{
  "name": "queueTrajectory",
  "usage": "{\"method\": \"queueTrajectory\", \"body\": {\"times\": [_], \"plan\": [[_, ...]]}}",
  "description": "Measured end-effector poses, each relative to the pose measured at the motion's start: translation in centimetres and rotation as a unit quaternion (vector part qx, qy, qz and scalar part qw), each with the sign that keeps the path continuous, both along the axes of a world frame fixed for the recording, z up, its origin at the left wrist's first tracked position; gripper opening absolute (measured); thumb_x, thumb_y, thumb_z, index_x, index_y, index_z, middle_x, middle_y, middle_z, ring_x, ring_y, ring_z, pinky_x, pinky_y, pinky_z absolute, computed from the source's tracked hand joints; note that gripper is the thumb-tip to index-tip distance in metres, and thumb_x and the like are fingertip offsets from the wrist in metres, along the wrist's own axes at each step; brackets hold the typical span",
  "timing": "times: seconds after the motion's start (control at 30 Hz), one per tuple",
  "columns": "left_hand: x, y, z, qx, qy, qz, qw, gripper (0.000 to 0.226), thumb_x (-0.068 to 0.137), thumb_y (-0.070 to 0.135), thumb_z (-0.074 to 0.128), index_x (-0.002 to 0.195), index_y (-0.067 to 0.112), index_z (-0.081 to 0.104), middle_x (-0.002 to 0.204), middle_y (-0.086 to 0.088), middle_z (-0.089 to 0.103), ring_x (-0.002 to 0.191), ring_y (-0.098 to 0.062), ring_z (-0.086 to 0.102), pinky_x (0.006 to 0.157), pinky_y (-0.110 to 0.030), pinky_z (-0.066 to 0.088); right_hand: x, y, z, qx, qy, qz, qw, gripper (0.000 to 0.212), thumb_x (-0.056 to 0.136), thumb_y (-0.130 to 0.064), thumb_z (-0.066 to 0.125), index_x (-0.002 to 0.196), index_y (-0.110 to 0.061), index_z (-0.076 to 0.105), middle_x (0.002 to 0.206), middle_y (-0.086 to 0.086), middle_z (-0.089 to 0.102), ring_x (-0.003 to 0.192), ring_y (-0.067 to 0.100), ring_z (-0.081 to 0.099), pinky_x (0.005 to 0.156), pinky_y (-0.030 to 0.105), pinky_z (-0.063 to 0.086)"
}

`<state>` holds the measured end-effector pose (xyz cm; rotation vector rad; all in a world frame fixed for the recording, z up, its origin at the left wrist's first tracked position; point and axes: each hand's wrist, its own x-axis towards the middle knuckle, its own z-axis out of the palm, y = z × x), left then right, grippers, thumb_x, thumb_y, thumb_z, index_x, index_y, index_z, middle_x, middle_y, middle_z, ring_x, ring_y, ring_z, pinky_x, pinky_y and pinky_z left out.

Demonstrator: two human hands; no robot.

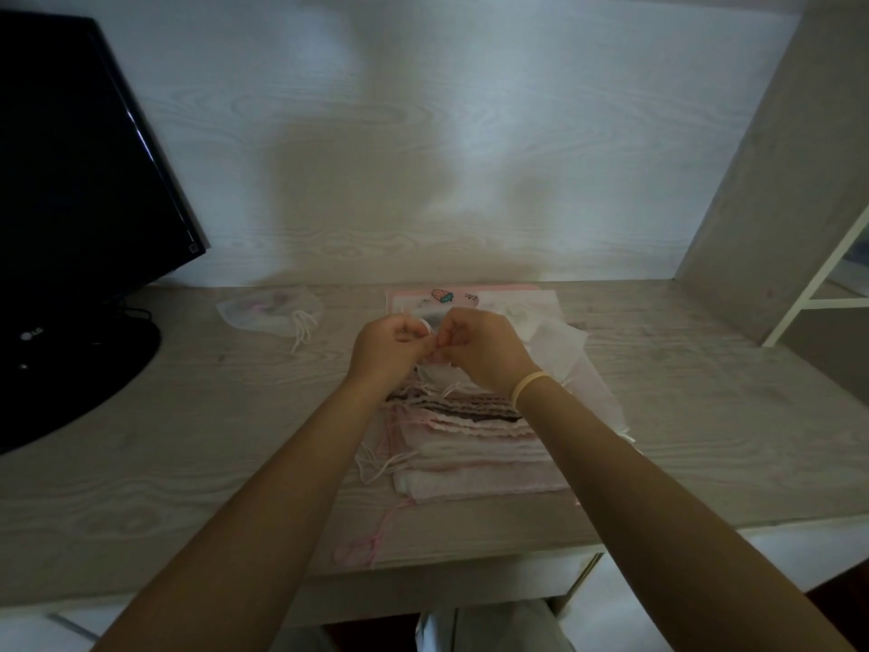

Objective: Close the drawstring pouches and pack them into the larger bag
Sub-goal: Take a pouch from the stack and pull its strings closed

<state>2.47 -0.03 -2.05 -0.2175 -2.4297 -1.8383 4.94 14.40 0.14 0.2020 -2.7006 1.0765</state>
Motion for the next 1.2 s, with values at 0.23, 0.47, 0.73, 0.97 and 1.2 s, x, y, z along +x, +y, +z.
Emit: {"method": "queueTrajectory", "body": {"times": [0.23, 0.47, 0.73, 0.97, 1.2], "plan": [[0.1, -0.4, 0.0, 0.063, -0.047, -0.005, 0.997, 0.018, 0.078, 0.015, 0.081, 0.085, 0.003, 0.07, 0.073, -0.012, 0.073, 0.056, -0.014, 0.066, 0.047, -0.022, 0.048, -0.1, -0.1, -0.5, -0.006, 0.031, -0.001, 1.0, 0.018, 0.072, -0.008, 0.079, 0.076, -0.016, 0.063, 0.077, 0.006, 0.072, 0.074, 0.019, 0.068, 0.075, 0.035, 0.056], [0.4, -0.8, 0.3, 0.024, -0.055, -0.021, 0.998, 0.019, 0.078, 0.007, 0.077, 0.094, 0.01, 0.068, 0.084, -0.001, 0.071, 0.074, -0.011, 0.066, 0.06, -0.019, 0.051, 0.0, -0.1, -0.6, 0.039, 0.064, -0.007, 0.997, 0.007, 0.082, -0.012, 0.072, 0.088, -0.011, 0.071, 0.089, 0.008, 0.073, 0.084, 0.021, 0.067, 0.08, 0.03, 0.053], [0.2, -0.1, 0.5, -0.07, 0.029, -0.003, 0.997, 0.022, 0.078, 0.01, 0.078, 0.081, 0.023, 0.061, 0.084, 0.002, 0.067, 0.077, -0.012, 0.062, 0.068, -0.024, 0.05, 0.0, -0.8, 0.4, 0.166, 0.054, -0.003, 0.985, 0.02, 0.093, -0.015, 0.055, 0.099, -0.01, 0.073, 0.098, 0.009, 0.073, 0.092, 0.025, 0.065, 0.084, 0.032, 0.047], [0.9, 0.4, 0.3, -0.149, 0.079, -0.027, 0.985, 0.019, 0.082, 0.01, 0.07, 0.08, 0.022, 0.057, 0.079, 0.009, 0.061, 0.073, -0.014, 0.059, 0.063, -0.027, 0.048, 0.0, -0.2, 0.9, 0.185, -0.026, 0.005, 0.982, 0.019, 0.096, -0.006, 0.047, 0.102, -0.004, 0.065, 0.102, 0.012, 0.066, 0.095, 0.026, 0.058, 0.079, 0.028, 0.041], [1.2, 0.8, -0.4, -0.143, 0.111, -0.018, 0.983, 0.02, 0.082, 0.011, 0.071, 0.081, 0.02, 0.053, 0.079, 0.001, 0.064, 0.073, -0.019, 0.064, 0.059, -0.031, 0.048, -0.1, 1.4, 1.2, -0.137, -0.259, 0.06, 0.954, 0.018, 0.095, -0.002, 0.049, 0.079, -0.006, 0.057, 0.064, 0.004, 0.049, 0.056, 0.011, 0.044, 0.054, 0.02, 0.038]]}}
